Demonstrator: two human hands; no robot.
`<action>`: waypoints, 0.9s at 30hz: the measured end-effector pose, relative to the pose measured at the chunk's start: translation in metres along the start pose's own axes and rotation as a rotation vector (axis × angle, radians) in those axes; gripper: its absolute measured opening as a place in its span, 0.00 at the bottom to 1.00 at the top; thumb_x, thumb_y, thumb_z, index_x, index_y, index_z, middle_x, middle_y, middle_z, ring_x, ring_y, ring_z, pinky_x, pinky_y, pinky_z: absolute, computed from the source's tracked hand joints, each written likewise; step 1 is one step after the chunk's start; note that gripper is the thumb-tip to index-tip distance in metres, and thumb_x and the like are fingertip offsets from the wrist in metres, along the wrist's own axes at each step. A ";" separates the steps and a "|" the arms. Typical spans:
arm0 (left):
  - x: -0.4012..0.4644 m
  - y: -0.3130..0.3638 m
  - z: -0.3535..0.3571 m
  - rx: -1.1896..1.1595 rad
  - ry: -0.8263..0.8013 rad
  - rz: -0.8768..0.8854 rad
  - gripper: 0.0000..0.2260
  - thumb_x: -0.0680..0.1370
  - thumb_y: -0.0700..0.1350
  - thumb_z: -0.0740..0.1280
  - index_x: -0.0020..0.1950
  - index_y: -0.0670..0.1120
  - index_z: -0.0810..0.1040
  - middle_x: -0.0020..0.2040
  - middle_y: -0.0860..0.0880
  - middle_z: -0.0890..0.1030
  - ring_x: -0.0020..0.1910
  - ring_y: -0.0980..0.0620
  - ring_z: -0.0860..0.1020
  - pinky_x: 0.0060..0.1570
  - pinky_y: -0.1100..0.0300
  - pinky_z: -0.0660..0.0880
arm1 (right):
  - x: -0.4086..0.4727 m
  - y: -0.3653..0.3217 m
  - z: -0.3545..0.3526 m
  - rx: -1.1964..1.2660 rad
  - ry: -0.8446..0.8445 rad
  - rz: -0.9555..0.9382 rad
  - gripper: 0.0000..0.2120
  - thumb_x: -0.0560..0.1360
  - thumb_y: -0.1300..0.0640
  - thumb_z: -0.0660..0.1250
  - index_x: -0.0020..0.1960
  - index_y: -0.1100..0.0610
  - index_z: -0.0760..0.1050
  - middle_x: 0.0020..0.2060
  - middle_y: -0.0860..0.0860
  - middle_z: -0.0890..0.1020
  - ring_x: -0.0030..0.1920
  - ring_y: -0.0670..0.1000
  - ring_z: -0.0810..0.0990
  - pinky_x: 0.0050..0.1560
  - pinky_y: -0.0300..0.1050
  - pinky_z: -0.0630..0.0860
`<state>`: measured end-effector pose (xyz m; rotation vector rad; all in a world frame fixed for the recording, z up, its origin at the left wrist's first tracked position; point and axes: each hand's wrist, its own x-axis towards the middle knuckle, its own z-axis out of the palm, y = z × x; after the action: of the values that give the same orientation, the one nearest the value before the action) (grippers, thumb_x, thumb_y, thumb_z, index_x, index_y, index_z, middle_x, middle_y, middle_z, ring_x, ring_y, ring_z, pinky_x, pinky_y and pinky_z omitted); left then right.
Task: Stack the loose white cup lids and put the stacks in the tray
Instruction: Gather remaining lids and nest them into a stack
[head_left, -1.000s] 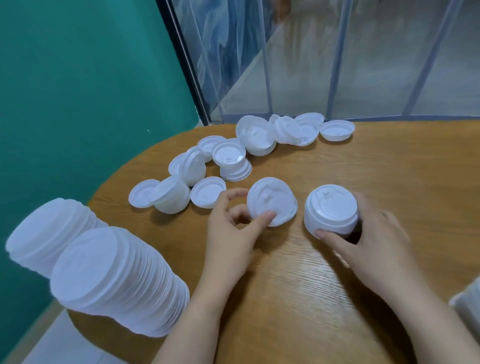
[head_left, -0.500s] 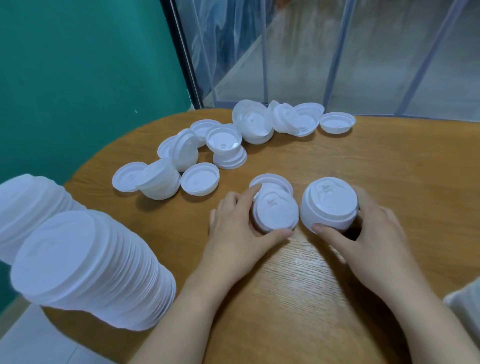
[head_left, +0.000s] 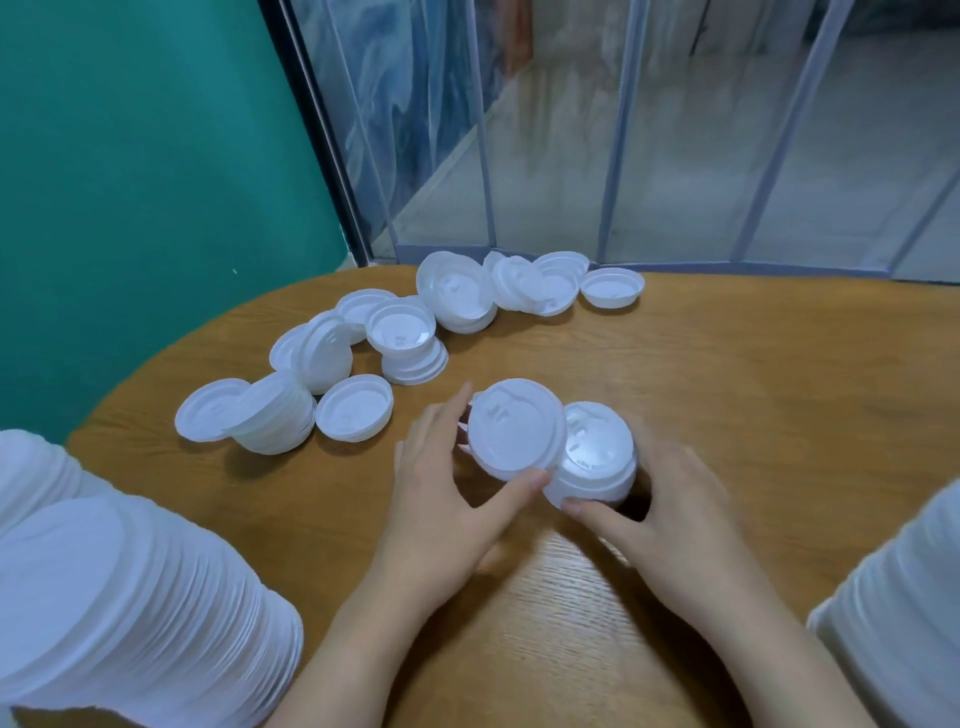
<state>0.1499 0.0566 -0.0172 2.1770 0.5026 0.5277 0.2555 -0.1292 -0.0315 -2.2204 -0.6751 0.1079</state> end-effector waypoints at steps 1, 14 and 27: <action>-0.001 0.002 0.001 -0.013 -0.005 0.022 0.36 0.68 0.65 0.76 0.73 0.66 0.67 0.63 0.69 0.73 0.66 0.61 0.70 0.60 0.75 0.63 | 0.000 0.000 0.001 0.002 -0.024 -0.026 0.33 0.67 0.35 0.76 0.69 0.34 0.69 0.54 0.31 0.78 0.59 0.41 0.71 0.58 0.45 0.68; 0.002 0.008 0.022 0.075 -0.105 0.153 0.28 0.67 0.67 0.71 0.66 0.69 0.71 0.65 0.71 0.72 0.69 0.63 0.67 0.67 0.67 0.61 | -0.001 -0.003 0.002 -0.016 -0.063 -0.050 0.36 0.65 0.26 0.63 0.72 0.36 0.66 0.57 0.30 0.76 0.62 0.40 0.70 0.65 0.46 0.67; 0.011 0.009 0.028 0.045 -0.105 0.123 0.24 0.67 0.70 0.70 0.62 0.70 0.73 0.62 0.72 0.74 0.68 0.64 0.68 0.66 0.67 0.62 | -0.002 -0.001 0.001 0.006 -0.057 -0.025 0.47 0.61 0.24 0.65 0.76 0.37 0.62 0.55 0.22 0.67 0.61 0.38 0.68 0.63 0.41 0.62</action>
<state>0.1754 0.0393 -0.0246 2.2754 0.3282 0.4691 0.2533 -0.1285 -0.0318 -2.2098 -0.7324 0.1608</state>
